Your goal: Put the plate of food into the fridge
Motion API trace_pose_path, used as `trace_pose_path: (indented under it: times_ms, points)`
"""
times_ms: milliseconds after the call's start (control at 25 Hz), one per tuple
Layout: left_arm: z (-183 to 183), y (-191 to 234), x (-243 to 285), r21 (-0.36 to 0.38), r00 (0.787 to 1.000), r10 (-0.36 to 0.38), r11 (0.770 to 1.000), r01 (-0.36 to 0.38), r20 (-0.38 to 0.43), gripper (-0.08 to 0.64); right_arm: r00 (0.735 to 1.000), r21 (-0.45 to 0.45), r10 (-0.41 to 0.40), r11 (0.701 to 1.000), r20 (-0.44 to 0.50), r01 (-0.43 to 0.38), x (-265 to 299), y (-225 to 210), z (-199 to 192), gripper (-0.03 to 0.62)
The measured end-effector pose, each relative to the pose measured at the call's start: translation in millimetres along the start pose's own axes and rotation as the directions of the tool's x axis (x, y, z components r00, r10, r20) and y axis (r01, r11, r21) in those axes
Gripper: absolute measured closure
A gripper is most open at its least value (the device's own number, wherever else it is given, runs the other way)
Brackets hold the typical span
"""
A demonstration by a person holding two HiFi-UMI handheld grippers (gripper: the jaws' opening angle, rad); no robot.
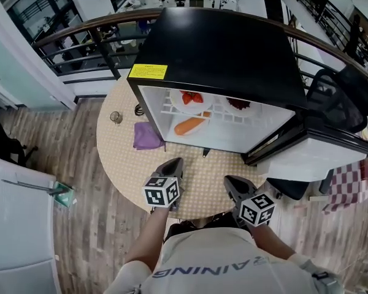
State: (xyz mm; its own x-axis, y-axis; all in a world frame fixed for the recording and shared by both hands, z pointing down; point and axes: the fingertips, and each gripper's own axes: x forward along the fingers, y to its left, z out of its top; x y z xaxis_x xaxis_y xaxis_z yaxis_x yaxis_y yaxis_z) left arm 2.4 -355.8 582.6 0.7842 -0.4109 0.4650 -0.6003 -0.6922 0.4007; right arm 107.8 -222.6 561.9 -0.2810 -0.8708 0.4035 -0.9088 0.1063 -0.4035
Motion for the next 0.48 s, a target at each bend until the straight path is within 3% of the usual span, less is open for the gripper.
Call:
trace_pose_path:
  times_ms: [240, 480]
  points:
    - [14.5, -20.0, -44.6, 0.022, 0.994, -0.042, 0.999, 0.04, 0.101, 0.551, 1.0, -0.018, 0.007, 1.0, 0.023, -0.006, 3.4, 4.0, 10.0, 0.569]
    - [24.9, -21.5, -73.6, 0.068, 0.985, -0.014, 0.998, 0.003, 0.173, 0.551, 0.998, -0.051, -0.001, 0.999, 0.058, 0.004, 3.3, 9.8, 18.8, 0.571]
